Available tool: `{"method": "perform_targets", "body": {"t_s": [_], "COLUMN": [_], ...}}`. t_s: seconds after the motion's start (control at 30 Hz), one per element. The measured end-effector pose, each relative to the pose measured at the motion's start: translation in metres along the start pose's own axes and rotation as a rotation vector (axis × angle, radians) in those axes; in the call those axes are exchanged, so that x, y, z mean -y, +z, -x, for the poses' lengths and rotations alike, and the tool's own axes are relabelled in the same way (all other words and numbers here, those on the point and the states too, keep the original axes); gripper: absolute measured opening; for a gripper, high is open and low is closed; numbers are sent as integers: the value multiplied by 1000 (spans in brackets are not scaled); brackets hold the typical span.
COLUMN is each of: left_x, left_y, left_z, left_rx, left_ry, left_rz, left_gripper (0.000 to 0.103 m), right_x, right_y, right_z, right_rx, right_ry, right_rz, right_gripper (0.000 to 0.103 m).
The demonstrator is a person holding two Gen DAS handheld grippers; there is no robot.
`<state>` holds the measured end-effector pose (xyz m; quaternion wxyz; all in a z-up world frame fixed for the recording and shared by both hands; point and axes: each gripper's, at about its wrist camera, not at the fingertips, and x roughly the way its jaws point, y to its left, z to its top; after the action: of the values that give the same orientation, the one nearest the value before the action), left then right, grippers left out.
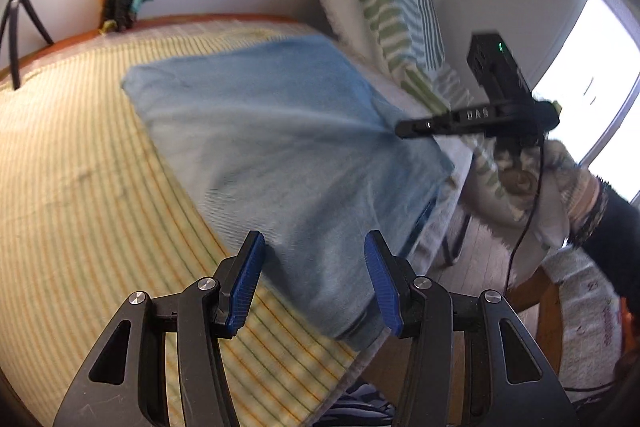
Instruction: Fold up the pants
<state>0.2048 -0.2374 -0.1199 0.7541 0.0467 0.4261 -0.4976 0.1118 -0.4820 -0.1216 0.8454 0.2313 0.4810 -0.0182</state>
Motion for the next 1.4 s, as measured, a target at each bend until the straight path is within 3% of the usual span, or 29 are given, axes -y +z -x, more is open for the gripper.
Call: {"method": "perform_targets", "body": {"t_s": [0.13,0.2,0.27,0.47,0.57,0.67,0.8,0.93,1.0,1.03,1.07,1.13,1.17,1.4], "left_x": [0,0,1,9,8,10,10,10,9,8,6,-1,-7,-58], "left_y": [-9,-12,-12,-15,-17,-18,-19,-17,-16,-16,-14,-10,-7,15], "left_z": [-16,-16,-17,-20,-19,-20,-21,-16,-9,-4,3,14,19,24], "left_rx": [-52,-50,-46,-38,-37,-37,-37,-44,-35,-24,-8,23,38,63], "left_ry": [6,8,8,32,38,45,44,38,38,40,38,28,19,-9], "left_rz": [-5,-6,0,-26,-32,-45,-47,-29,-10,1,14,49,80,276], "left_gripper": [50,50,50,50,50,50,50,51,53,53,53,58,60,61], "right_x": [-10,-28,-50,-96,-94,-83,-61,-57,-53,-49,-45,-37,-32,25], "right_y": [5,10,15,46,65,77,86,85,86,86,85,84,83,75], "right_z": [4,18,26,2,-24,-45,-60,-67,-57,-50,-41,-22,-13,4], "right_rx": [7,73,123,131,108,79,40,27,37,47,65,105,119,59], "right_ry": [-73,-173,-213,-160,-123,-148,-65,-56,1,19,26,23,27,148], "right_rz": [34,113,203,351,317,281,162,161,115,101,95,100,100,-17], "right_gripper": [13,17,17,17,17,17,17,15,19,30,48,70,76,80]}}
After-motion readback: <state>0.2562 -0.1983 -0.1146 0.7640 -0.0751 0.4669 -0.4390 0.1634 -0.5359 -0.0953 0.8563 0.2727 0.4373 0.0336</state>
